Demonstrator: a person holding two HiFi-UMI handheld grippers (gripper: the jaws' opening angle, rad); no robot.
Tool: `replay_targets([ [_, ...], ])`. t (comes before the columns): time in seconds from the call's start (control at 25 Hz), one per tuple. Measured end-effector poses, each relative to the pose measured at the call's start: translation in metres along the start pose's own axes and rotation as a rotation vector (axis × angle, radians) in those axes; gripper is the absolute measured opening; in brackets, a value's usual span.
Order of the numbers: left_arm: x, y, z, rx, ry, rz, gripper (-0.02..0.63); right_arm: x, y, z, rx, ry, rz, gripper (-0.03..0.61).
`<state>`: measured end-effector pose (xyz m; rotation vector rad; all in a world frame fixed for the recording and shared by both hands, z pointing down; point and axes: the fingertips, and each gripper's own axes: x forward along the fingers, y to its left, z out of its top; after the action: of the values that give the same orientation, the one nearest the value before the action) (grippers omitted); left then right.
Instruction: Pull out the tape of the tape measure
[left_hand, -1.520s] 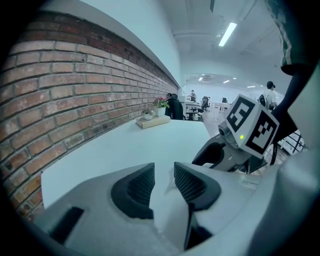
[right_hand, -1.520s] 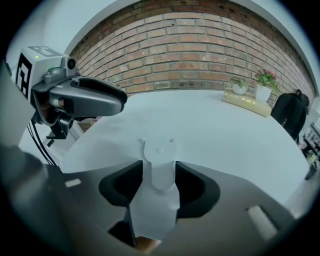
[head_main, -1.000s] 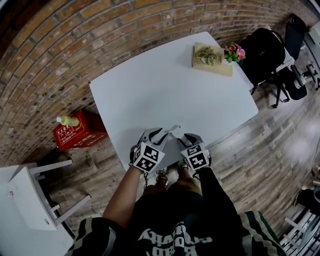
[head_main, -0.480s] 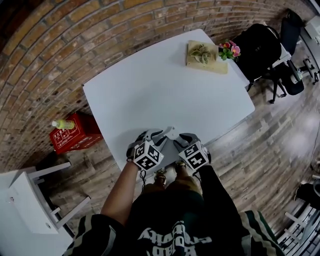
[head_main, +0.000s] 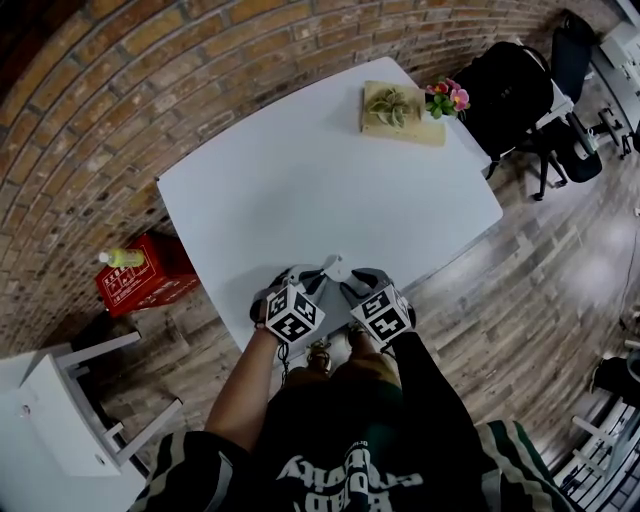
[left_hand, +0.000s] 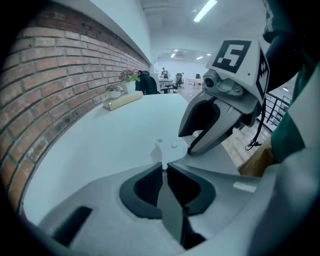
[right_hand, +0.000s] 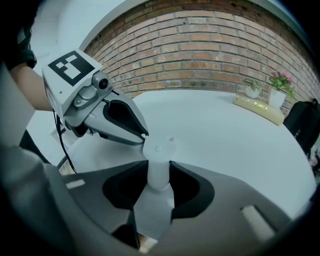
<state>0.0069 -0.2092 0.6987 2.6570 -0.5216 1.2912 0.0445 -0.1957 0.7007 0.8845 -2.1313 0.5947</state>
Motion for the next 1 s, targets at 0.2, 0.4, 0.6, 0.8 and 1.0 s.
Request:
replay_targets([
  [0.2,-0.001,0.002,0.0,-0.078,-0.014,0.001,0.037,0.001,0.0,-0.002,0.032,-0.002,-0.016,0.15],
  [0.4,-0.006,0.006,-0.007,-0.139,-0.015,0.002,0.037,0.0,-0.001,0.001,0.039,0.002,-0.03,0.15],
  [0.6,-0.013,0.011,-0.016,-0.219,-0.013,0.025,0.037,0.0,-0.001,-0.001,0.048,0.014,-0.04,0.149],
  [0.8,-0.018,0.014,-0.013,-0.29,-0.037,0.048,0.037,-0.007,0.0,0.003,0.158,0.009,0.003,0.149],
  [1.0,-0.028,0.027,-0.006,-0.388,-0.034,0.091,0.037,-0.018,-0.018,0.001,0.331,0.01,-0.001,0.147],
])
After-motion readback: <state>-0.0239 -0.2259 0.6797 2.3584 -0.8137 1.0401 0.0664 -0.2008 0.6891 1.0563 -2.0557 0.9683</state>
